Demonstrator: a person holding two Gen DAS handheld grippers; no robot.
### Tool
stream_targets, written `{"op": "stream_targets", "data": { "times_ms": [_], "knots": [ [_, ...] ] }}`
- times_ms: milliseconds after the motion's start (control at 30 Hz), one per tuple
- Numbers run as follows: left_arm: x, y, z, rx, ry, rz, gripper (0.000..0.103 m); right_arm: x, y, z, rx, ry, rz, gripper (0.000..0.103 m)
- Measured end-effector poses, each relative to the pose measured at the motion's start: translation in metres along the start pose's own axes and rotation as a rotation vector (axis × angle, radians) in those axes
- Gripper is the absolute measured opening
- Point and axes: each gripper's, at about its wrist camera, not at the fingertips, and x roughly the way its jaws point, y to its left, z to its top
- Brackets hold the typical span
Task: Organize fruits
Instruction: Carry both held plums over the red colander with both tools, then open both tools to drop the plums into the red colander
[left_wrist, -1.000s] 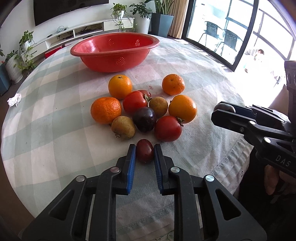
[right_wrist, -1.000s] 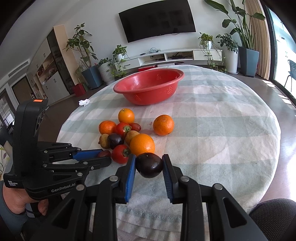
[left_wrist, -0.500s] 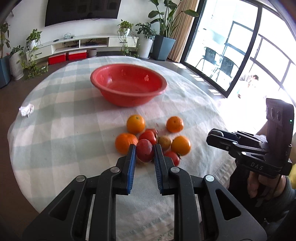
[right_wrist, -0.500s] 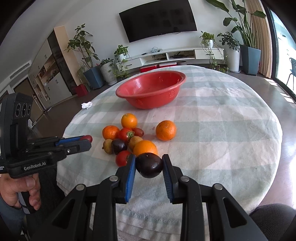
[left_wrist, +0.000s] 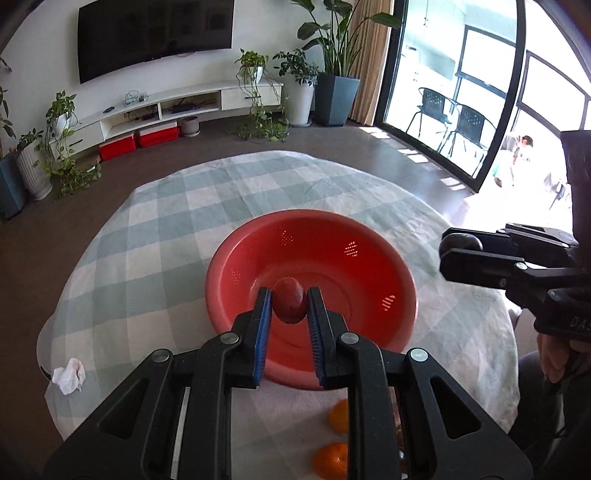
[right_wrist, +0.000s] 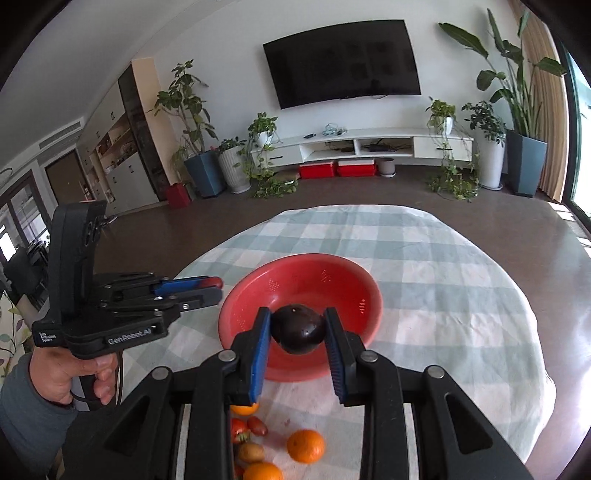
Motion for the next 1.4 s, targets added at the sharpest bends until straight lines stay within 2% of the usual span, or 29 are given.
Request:
{"op": "stream_targets", "data": {
  "times_ms": [267,467,600,833,1100,1400],
  "knots": [
    [0.068,0.001,0.006,0.045,0.135,-0.013,0.018,0.093,-0.004,0.011,-0.143,0.228,-0.042,0.031],
    [0.097,-0.001,-0.003,0.086,0.195,-0.003,0.018,0.12,-0.014,0.009,-0.177,0.314,-0.048,0.031],
    [0.11,-0.001,-0.007,0.105,0.21,-0.004,0.018,0.136,-0.011,0.004,-0.238,0.368,-0.084,0.031],
    [0.112,-0.003,-0.005,0.125,0.191,0.01,0.018,0.148,-0.018,0.004,-0.255,0.406,-0.115,0.031],
    [0.112,-0.004,-0.007,0.131,0.191,-0.045,0.018,0.152,-0.019,0.006,-0.25,0.412,-0.137,0.032],
    [0.115,-0.005,-0.006,0.14,0.186,-0.053,0.019,0.152,-0.019,0.006,-0.243,0.411,-0.142,0.033]
  ]
}}
